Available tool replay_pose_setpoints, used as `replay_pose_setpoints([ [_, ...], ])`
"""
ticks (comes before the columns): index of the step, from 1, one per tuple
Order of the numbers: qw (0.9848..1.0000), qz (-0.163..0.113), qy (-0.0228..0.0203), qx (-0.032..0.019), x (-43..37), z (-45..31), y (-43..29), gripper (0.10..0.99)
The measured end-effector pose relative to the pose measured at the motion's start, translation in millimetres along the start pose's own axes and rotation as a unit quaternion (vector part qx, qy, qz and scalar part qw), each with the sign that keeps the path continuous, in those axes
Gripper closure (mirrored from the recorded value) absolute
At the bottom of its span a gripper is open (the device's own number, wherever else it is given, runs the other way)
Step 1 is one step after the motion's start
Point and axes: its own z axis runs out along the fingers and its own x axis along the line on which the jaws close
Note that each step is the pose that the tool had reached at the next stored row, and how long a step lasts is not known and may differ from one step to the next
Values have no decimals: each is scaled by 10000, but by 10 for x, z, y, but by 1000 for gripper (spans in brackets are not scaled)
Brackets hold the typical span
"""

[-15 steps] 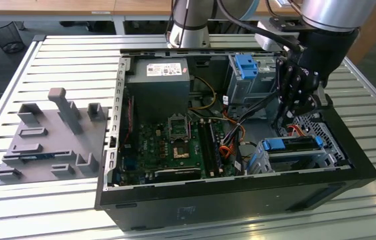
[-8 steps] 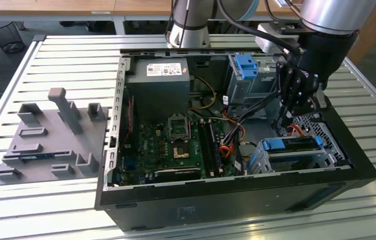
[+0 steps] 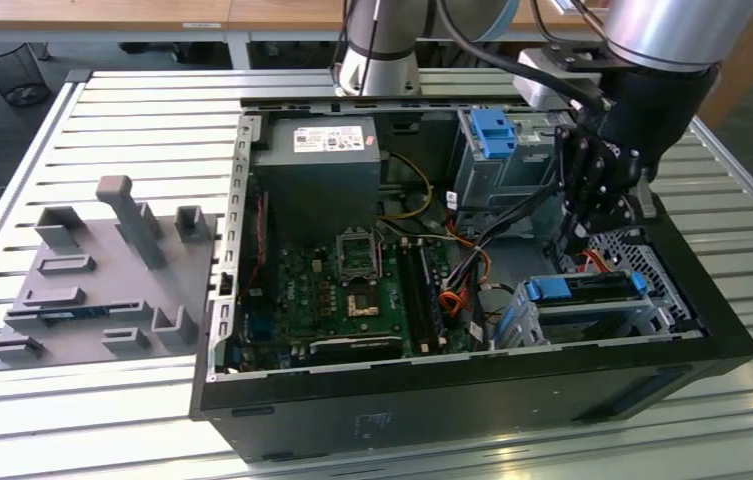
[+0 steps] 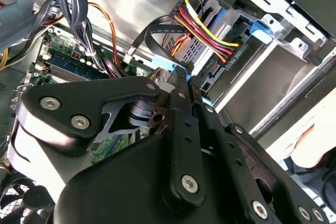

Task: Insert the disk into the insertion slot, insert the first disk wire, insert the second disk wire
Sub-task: 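Insert the second disk wire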

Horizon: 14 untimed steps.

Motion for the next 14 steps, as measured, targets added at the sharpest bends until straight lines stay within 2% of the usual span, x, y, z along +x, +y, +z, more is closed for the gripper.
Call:
replay_pose_setpoints([
  [2, 10000, 0, -12, 0, 26, 2, 0, 941],
  [5, 10000, 1, -92, 1, 68, 7, 0, 941],
  [7, 9998, 2, -176, 1, 90, 10, 1, 941],
  [9, 9996, 4, -289, 2, 110, 14, 0, 941],
  [11, 9993, 5, -375, 3, 131, 16, -1, 941],
  [14, 9990, 6, -447, 3, 159, 19, -2, 941],
])
